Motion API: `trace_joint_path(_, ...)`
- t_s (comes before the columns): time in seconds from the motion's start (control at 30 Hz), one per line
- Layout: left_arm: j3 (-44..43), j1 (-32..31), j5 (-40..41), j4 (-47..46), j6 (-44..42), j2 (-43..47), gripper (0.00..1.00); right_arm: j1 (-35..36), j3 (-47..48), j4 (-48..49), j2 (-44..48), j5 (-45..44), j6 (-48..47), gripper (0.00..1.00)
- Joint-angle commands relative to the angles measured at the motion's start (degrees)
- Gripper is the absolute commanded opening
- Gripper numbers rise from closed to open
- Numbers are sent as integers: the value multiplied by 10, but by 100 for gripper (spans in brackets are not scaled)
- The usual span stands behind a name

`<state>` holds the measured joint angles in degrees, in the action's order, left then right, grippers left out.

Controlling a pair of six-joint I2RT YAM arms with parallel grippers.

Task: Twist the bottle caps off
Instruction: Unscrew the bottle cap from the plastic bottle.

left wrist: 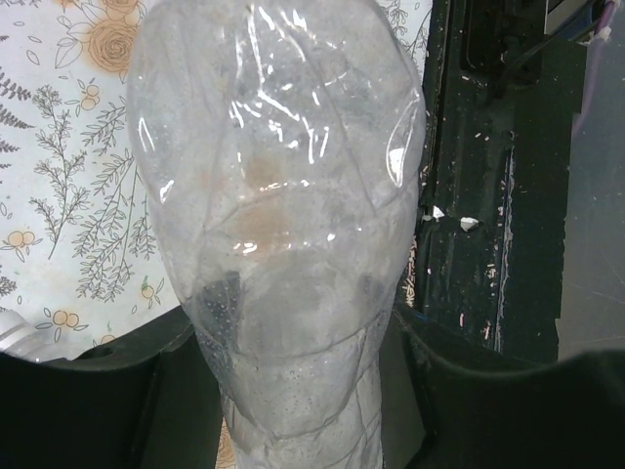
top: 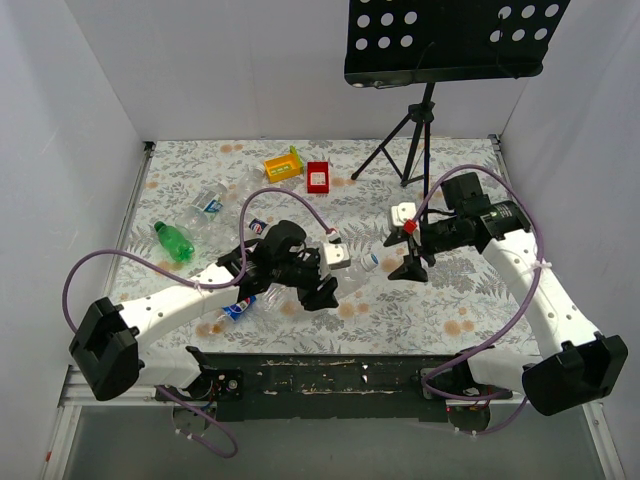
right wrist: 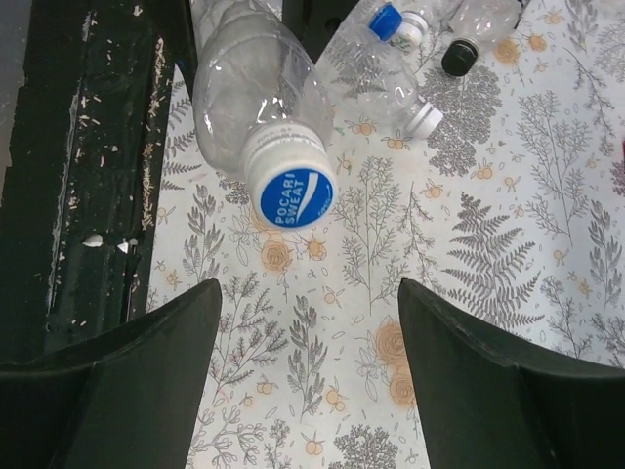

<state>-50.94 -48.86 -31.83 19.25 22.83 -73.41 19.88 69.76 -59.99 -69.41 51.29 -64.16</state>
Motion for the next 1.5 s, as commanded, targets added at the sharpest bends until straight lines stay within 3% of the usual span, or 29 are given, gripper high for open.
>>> trace_joint_path(0.0, 9, 3, 7, -6, 1, 35, 5, -25, 1, 0, 24, 29, 14, 81)
trace_joint_path(0.5, 26, 2, 41, -28, 31, 65, 4, -70, -37, 5, 74, 46, 60, 81)
trace_joint_path(1.47, 30, 3, 64, -58, 56, 88, 4, -142, -78, 99, 87, 167, 281, 80)
